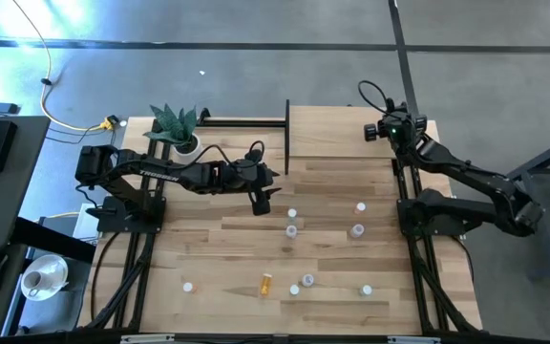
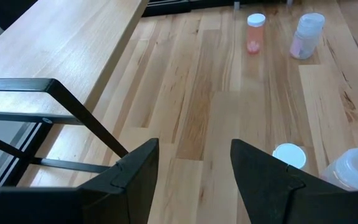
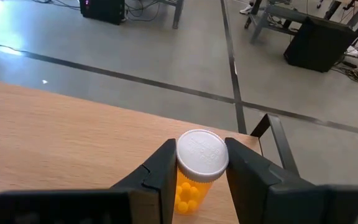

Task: Pick and place medicine bottles onto shelf by color
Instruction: Put the left yellow pill bottle on the shelf

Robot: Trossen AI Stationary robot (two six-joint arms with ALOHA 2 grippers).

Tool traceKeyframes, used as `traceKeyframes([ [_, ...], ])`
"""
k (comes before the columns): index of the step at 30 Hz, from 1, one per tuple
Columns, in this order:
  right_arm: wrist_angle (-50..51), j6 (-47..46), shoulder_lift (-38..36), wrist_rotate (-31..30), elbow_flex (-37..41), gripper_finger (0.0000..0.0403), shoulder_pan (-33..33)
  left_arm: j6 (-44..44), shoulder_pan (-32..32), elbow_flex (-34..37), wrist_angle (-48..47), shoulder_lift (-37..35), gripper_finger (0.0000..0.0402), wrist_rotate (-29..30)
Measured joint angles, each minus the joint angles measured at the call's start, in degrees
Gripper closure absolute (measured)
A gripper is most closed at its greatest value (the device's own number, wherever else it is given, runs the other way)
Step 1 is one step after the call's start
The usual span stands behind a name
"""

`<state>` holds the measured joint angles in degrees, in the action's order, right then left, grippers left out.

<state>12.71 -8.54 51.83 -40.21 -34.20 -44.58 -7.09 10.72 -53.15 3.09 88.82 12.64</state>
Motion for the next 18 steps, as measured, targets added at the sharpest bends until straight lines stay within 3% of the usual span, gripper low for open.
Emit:
traceKeyframes([
  [6, 0.37, 0.0, 0.0, 0.18, 0.0, 0.0297, 0.0, 0.0, 0.0, 0.0, -0.02, 0.0, 0.0213, 0.0],
  [18, 0.37, 0.0, 0.02, 0.24, 0.0, 0.0251, 0.0, 0.0, 0.0, 0.0, -0.02, 0.0, 0.0213, -0.02],
])
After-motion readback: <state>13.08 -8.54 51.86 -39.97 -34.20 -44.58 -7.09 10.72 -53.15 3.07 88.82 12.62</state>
